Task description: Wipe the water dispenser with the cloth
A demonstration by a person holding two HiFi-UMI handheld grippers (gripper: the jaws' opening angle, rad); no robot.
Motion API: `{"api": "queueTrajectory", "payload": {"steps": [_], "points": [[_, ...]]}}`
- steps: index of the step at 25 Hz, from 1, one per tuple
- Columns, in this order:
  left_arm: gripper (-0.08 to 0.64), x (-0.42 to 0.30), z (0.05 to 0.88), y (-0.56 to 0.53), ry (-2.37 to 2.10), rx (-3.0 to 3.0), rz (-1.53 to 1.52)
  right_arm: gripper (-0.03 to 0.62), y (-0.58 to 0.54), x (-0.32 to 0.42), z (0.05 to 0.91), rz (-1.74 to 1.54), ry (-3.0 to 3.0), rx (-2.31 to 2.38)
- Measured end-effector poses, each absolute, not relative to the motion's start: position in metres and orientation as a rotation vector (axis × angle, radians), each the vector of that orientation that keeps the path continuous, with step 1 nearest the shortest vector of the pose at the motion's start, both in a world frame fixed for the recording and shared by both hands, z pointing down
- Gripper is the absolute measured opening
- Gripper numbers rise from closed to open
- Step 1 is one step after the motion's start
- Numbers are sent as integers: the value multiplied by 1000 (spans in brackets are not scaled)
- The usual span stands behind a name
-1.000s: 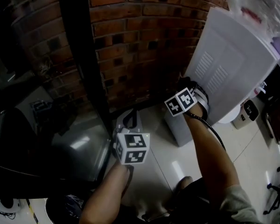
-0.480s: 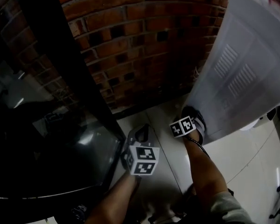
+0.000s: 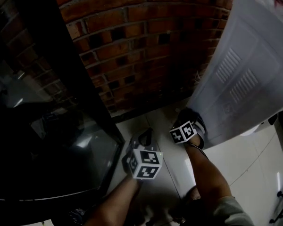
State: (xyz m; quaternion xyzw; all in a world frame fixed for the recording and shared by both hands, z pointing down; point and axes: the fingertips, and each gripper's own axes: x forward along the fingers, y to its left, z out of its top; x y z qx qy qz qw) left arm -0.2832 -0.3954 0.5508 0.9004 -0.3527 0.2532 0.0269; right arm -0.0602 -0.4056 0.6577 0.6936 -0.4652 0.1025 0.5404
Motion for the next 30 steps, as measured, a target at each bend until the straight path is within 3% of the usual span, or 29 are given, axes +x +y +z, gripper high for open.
{"api": "queueTrajectory", "payload": {"steps": [4,11,17,23,30], "points": [[0,-288,513,-388,-1132,2812,707,79,-406,-95,541,74,-1231,1751],[0,-286,397,-378,-1275,2857,271,80,-378,-116,256,-421,-1244,1969],[0,-281,338,-335,-1248,2940,144,80,-359,-91,98,-642,-985,2037],[0,-273,312,-317,-1169,2970,64,80,-348,-74,56,-672,-816,2028],[0,-270,337,-319,-1175,2977,172,80,-351,-71,119,-553,-825,1954]]}}
